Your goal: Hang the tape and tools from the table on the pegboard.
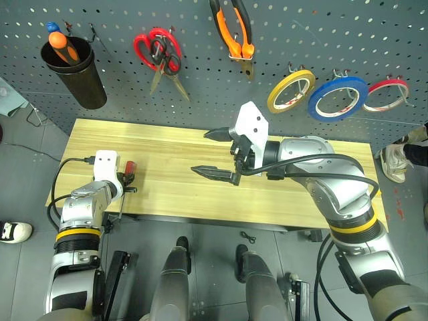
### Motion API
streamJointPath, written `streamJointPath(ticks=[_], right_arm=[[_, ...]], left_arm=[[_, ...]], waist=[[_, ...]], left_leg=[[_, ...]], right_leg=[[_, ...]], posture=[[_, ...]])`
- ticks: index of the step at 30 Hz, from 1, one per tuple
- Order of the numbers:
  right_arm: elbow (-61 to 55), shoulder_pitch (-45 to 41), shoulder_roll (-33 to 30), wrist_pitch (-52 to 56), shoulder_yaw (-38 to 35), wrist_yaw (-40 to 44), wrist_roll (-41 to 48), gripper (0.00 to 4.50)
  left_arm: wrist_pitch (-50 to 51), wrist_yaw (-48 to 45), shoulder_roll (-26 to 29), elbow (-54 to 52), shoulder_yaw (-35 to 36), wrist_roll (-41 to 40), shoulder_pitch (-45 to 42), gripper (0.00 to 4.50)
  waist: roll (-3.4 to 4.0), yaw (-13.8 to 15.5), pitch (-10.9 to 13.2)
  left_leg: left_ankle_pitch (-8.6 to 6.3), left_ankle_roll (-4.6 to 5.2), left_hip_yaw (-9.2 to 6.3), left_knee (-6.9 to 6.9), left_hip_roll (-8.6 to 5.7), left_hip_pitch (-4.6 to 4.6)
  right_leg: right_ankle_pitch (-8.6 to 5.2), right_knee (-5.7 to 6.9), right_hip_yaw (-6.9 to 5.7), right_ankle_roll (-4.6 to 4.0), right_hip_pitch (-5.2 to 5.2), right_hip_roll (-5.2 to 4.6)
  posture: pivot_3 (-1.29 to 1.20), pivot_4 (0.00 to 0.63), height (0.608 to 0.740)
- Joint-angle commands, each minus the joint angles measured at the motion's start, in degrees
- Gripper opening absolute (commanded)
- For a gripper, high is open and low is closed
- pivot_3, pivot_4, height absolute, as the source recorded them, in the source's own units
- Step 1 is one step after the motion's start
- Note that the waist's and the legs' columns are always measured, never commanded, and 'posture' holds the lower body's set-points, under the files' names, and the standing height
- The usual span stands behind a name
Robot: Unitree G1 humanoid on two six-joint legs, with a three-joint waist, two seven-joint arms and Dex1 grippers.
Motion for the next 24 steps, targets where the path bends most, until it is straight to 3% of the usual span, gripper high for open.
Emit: streamJointPath(ticks=[1, 9, 14, 18, 24], right_arm=[[-0.9, -0.5, -0.1, -1.4, -1.3, 1.1, -0.2, 4.50], [-6.6, 2.2, 2.7, -0.8, -13.4, 1.2, 11.9, 4.50], [-5.3, -3.7, 5.5, 0.4, -20.7, -2.7, 20.1, 4.50], [-2.2, -8.5, 8.2, -2.0, -22.4, -5.8, 20.6, 4.50], [2.2, -11.2, 10.3, -7.8, -22.2, -7.5, 17.9, 4.50]], left_arm=[[0.4, 0.2, 0.1, -3.9, 0.8, -0.9, 1.8, 0.71], [-1.1, 4.1, -1.0, -34.0, 2.0, -0.8, 10.9, 0.71], [-0.6, 10.8, 0.0, -51.6, 4.9, 1.8, 7.2, 0.71], [-1.8, 13.1, 3.6, -54.4, 6.6, 3.8, -1.1, 0.71], [-3.9, 17.3, 8.1, -46.5, 5.7, 7.5, -17.2, 0.71]], waist=[[0.00, 0.0, 0.0], [-0.09, 0.5, 0.0], [-0.13, 0.9, -0.1], [-0.33, 1.2, -0.2], [-0.35, 2.1, -0.2]], left_leg=[[0.00, 0.00, 0.00, 0.00, 0.00, 0.01], [0.00, -0.01, 0.00, -0.05, -0.01, -0.04], [0.02, -0.08, 0.01, -0.04, 0.01, -0.04], [0.06, -0.13, -0.01, -0.07, 0.03, -0.02], [0.08, -0.12, 0.00, -0.09, 0.00, -0.05]], right_leg=[[0.00, 0.01, 0.00, 0.00, 0.00, 0.00], [0.06, -0.04, 0.00, -0.10, -0.02, -0.04], [0.07, -0.05, 0.00, -0.08, -0.03, -0.01], [0.07, -0.03, -0.02, -0.03, -0.04, 0.04], [0.09, -0.09, -0.03, -0.05, -0.03, 0.03]], posture=[[0.09, 0.444, 0.740], [0.13, 0.380, 0.740], [0.17, 0.360, 0.740], [0.19, 0.354, 0.740], [0.22, 0.353, 0.740]])
